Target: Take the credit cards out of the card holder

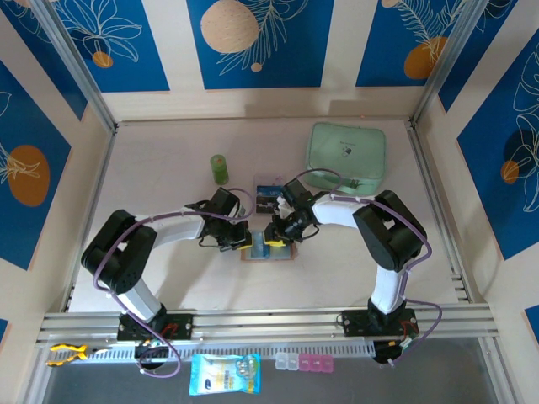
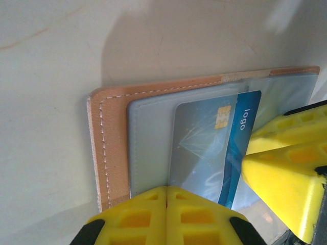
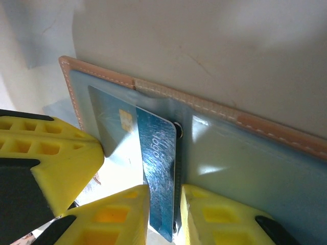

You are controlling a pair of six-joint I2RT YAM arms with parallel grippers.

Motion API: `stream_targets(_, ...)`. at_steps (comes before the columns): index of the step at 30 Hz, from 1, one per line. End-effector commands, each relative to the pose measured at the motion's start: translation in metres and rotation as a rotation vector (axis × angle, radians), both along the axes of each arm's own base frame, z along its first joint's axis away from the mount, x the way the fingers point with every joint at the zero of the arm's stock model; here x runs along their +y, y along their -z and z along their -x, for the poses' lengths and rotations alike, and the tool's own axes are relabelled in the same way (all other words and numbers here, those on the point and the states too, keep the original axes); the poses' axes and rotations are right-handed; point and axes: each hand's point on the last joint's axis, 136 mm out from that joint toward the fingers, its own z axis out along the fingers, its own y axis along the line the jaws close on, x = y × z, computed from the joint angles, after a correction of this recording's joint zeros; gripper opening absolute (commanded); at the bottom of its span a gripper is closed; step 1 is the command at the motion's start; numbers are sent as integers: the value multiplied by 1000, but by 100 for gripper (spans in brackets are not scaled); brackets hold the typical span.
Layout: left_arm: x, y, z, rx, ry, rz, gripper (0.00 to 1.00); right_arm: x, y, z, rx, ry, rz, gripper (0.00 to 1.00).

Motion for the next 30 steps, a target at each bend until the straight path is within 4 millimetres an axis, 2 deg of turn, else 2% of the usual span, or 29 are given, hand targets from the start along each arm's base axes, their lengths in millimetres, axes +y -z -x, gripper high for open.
stream_targets(1, 11, 18, 11, 48, 5, -68, 1, 4, 2, 6, 47, -1, -41, 25)
stream_targets(9, 13, 20, 12, 51, 4, -77, 1, 7, -14, 4, 26, 16, -105, 22)
stream_targets(16, 13, 19, 13, 50, 5, -76, 1, 2, -11, 6, 25, 21, -98, 15)
stream_targets(30, 13, 19, 13, 50, 1, -73, 1, -32, -15, 7, -6, 16, 20, 11)
